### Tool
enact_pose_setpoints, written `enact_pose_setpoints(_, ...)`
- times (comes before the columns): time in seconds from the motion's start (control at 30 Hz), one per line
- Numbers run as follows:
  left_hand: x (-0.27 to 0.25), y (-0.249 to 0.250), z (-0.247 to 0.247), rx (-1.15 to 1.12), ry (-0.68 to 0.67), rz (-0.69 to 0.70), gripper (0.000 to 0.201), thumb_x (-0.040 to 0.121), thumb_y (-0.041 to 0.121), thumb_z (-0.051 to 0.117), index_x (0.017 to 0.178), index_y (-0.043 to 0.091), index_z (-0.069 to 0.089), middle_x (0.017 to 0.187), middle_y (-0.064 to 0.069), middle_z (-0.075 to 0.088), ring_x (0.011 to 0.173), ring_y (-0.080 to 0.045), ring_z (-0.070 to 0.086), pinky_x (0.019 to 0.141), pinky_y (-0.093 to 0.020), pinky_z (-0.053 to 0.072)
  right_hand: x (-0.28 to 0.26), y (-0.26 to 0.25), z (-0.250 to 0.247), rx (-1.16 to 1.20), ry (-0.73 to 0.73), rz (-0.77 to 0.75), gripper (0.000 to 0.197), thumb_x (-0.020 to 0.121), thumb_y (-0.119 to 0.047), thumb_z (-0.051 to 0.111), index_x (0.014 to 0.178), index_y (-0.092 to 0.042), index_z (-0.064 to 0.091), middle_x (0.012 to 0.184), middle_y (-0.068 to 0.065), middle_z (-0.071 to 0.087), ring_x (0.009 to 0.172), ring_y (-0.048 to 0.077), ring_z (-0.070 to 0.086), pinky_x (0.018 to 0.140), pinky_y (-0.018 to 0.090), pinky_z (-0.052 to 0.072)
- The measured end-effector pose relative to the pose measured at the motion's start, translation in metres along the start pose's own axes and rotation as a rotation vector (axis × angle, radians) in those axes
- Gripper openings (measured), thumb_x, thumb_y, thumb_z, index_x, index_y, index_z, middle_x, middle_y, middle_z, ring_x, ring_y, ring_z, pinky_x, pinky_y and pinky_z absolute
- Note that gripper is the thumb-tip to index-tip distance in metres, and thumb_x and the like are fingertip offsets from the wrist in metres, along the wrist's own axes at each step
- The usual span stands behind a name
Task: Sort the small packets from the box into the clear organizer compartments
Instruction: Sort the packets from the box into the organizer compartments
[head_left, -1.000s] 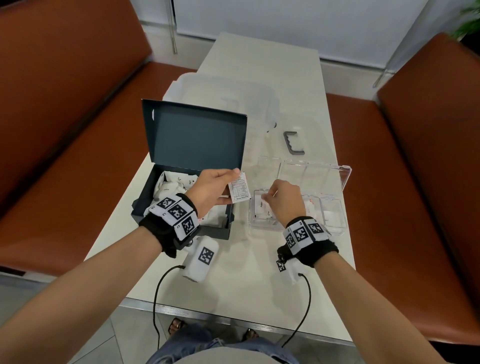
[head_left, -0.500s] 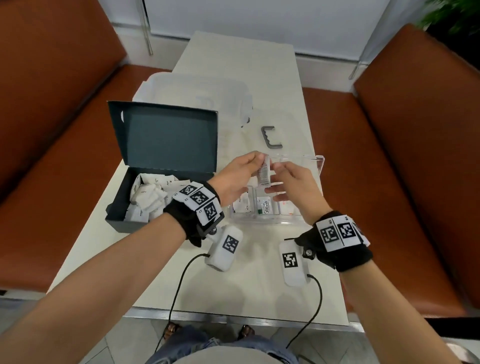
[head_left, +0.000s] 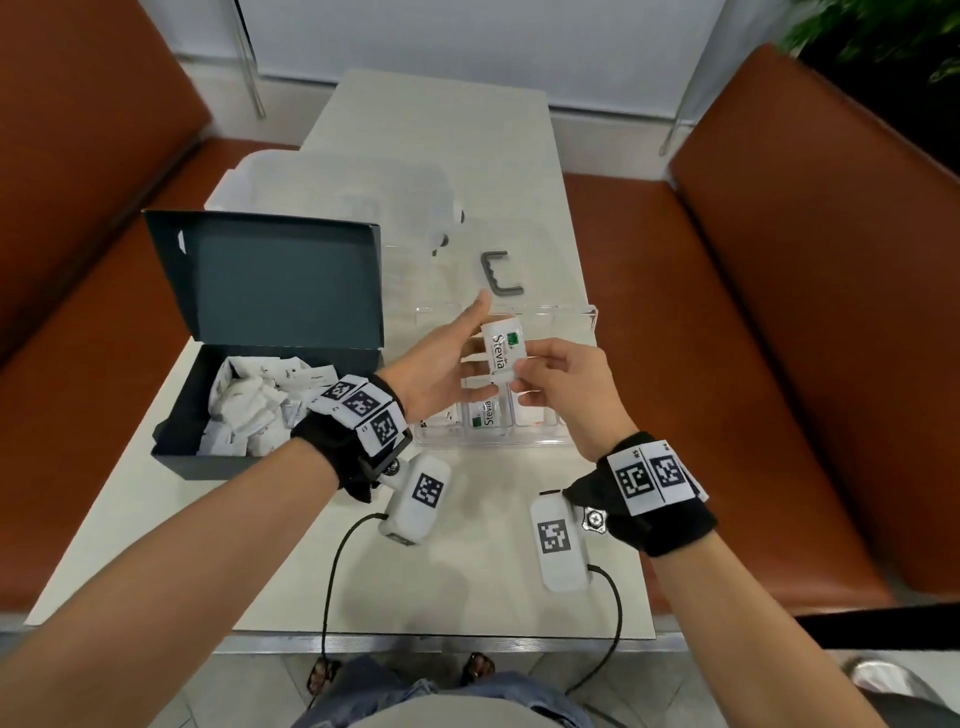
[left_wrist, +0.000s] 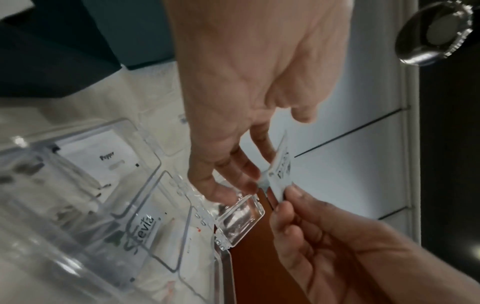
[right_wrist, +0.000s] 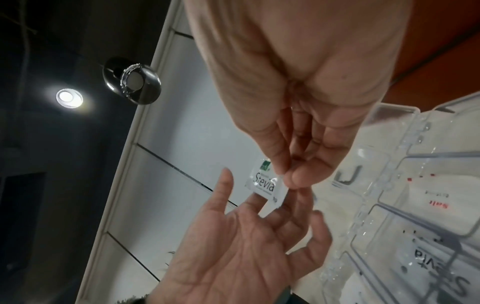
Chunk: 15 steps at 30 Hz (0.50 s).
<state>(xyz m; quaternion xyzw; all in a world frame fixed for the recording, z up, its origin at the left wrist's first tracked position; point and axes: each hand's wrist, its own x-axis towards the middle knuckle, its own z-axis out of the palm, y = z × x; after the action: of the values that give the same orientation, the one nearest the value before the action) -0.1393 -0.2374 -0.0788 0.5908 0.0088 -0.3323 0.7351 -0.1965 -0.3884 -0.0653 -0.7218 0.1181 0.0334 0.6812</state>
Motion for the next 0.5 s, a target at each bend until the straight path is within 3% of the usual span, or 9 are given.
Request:
enact_pose_setpoints(0.1,0.000,-0.004,0.000,0.092,0.103,0.065,0.018,0.092,0.031,0.064,0.103,0.018,0.067,0.080,0.002,0.070,0.071,-0.011,0.064,0.066,-0.023,0.055,0.002,0.004,-0.002,-0.029,0.015,0.017,0.015,0.090,0.001,0.060,0.104,-0.003,0.063,0.081,0.012,0.065,0.065,0.017,0.062,0.057,0.022,0.053)
enact_pose_setpoints(0.2,0.001,-0.008,-0.002,0.032,0.218,0.129,0.006,0.091,0.008,0.065,0.096,0.012,0.065,0.079,-0.005,0.069,0.060,-0.011,0.062,0.059,-0.019,0.054,0.005,0.010,-0.001,-0.044,0.015,0.060,0.020,0.088,-0.005,0.066,0.108,-0.002,0.063,0.083,0.010,0.066,0.068,0.016,0.062,0.060,0.024,0.050)
enact_pose_setpoints(0.33,0.001,-0.012,-0.003,-0.094,0.247,0.150,0.006,0.091,0.004,0.064,0.088,0.008,0.060,0.092,-0.017,0.068,0.064,-0.017,0.068,0.064,-0.024,0.059,0.007,0.016,0.001,0.074,-0.029,0.129,0.018,0.089,-0.009,0.065,0.103,0.001,0.061,0.091,0.013,0.068,0.076,0.020,0.067,0.062,0.023,0.054)
enact_pose_setpoints(0.43,-0.001,-0.017,-0.004,0.043,0.239,0.123,0.009,0.090,0.011,0.067,0.085,0.012,0.060,0.096,-0.012,0.070,0.078,-0.019,0.071,0.068,-0.026,0.059,0.017,0.016,-0.001,0.227,0.038,0.141,0.009,0.092,-0.005,0.060,0.100,-0.005,0.057,0.088,0.013,0.070,0.075,0.022,0.069,0.059,0.024,0.055)
enact_pose_setpoints(0.5,-0.003,-0.020,-0.008,0.183,0.271,0.099,0.004,0.092,0.018,0.066,0.091,0.015,0.063,0.099,-0.005,0.071,0.083,-0.017,0.070,0.067,-0.023,0.057,0.029,0.017,-0.005,0.128,0.106,0.112,0.008,0.092,-0.002,0.058,0.097,-0.008,0.059,0.081,0.010,0.069,0.067,0.018,0.067,0.055,0.024,0.053)
